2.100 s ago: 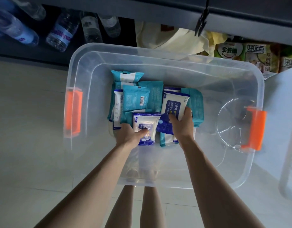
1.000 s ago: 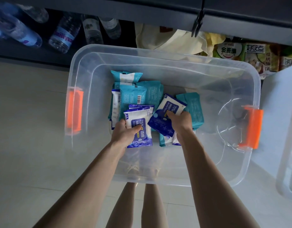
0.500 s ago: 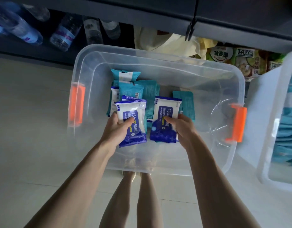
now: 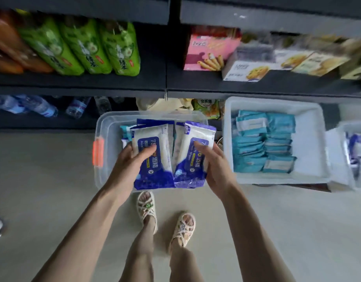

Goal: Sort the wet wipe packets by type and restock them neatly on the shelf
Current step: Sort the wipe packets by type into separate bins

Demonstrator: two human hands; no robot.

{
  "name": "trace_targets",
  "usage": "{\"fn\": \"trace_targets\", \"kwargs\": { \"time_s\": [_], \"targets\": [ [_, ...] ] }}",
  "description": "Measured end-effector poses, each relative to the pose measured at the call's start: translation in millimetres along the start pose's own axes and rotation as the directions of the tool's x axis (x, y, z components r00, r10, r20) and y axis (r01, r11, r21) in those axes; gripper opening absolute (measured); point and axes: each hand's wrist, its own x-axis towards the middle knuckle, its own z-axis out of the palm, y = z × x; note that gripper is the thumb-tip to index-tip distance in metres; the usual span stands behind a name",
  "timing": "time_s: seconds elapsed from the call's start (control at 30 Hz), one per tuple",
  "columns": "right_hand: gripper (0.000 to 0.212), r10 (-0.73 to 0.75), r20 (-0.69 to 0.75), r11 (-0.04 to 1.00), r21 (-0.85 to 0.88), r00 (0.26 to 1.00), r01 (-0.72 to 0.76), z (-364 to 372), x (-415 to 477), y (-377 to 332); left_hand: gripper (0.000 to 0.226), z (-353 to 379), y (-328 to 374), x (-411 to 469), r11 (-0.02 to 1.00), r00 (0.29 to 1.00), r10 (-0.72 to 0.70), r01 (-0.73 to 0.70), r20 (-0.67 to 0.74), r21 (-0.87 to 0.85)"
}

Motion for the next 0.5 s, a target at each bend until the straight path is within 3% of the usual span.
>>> {"fn": "trace_targets", "kwargs": {
  "time_s": [0.13, 0.2, 0.3, 0.43, 0.5],
  "targets": [
    [0.037, -0.113, -0.047, 0.993, -0.042, 0.992, 0.111, -18, -77, -50, 0.052, 63, 33, -67, 0.996, 0.994, 0.082, -0.084, 0.078, 0.029],
    [0.034, -0.168, -0.073, 0.985, -0.056, 0.983, 0.164, -39, -118, -73, 0.050, 101, 40, -96, 0.988, 0.989, 0.132, -0.136, 0.070, 0.068],
    [0.025, -0.234, -0.125, 0.972, -0.052, 0.964, 0.229, -85, -179, -99, 0.026, 164, 44, -145, 0.971, 0.974, 0.204, -0.214, 0.101, 0.102],
    [0.021, -0.325, -0.205, 0.946, -0.059, 0.923, 0.320, -174, -264, -116, 0.046, 255, 18, -213, 0.956, 0.949, 0.235, -0.264, 0.212, 0.125],
    [0.022, -0.367, -0.280, 0.930, -0.091, 0.887, 0.356, -219, -303, -121, 0.033, 301, -3, -243, 0.957, 0.939, 0.211, -0.256, 0.272, 0.140]
  ]
}}
